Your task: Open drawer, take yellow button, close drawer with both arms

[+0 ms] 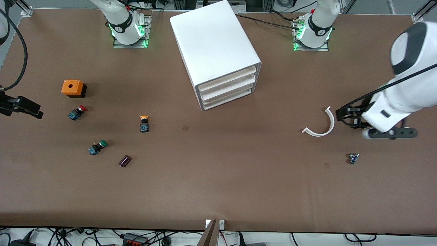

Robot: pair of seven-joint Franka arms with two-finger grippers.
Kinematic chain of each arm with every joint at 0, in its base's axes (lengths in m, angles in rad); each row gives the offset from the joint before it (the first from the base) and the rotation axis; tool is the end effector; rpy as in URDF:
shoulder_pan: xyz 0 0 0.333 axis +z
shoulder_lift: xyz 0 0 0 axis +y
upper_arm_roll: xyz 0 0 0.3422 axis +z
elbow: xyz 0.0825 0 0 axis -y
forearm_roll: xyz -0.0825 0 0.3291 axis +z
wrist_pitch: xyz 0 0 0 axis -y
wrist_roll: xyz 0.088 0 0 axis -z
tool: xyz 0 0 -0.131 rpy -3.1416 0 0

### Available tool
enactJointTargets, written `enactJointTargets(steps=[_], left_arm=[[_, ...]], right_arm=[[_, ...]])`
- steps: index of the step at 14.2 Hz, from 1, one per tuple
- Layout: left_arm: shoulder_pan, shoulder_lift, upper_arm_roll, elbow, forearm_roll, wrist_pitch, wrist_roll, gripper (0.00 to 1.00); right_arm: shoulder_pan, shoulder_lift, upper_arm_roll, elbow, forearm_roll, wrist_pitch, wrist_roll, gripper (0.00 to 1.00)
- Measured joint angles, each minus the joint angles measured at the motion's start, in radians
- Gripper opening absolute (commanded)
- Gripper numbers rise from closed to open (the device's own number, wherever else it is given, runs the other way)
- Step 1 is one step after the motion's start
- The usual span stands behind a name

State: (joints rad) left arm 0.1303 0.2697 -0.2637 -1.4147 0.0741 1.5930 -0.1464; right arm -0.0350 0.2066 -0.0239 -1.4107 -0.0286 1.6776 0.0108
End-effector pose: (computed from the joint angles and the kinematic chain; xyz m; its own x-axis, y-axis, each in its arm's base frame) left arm 0.5794 -0.0474 0.5514 0.9966 0.0152 -0.0807 0.0139 -0.9998 -0.0161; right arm 0.5781 -0.0360 0.5927 0.9960 -0.0657 0.0606 -0.0678 -0.9972 0.0328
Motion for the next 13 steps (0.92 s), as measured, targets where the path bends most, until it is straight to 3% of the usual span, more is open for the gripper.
enactJointTargets(steps=[5, 9, 13], left_arm=[[-0.060, -0.190, 0.189, -0.164, -0.075, 0.057, 0.200, 1.00], [-0.095, -0.284, 0.201, -0.260, -0.075, 0.134, 0.212, 1.00], [-0.098, -0.288, 0.205, -0.268, -0.075, 0.110, 0.215, 1.00]], right_arm=[[0.001, -0.066, 0.004, -0.097, 0.000, -0.015, 0.000, 1.00], [0.002, -0.154, 0.006, -0.234, 0.000, 0.027, 0.000, 1.00], [0.001, -0.175, 0.006, -0.259, 0.000, 0.040, 0.000, 1.00]])
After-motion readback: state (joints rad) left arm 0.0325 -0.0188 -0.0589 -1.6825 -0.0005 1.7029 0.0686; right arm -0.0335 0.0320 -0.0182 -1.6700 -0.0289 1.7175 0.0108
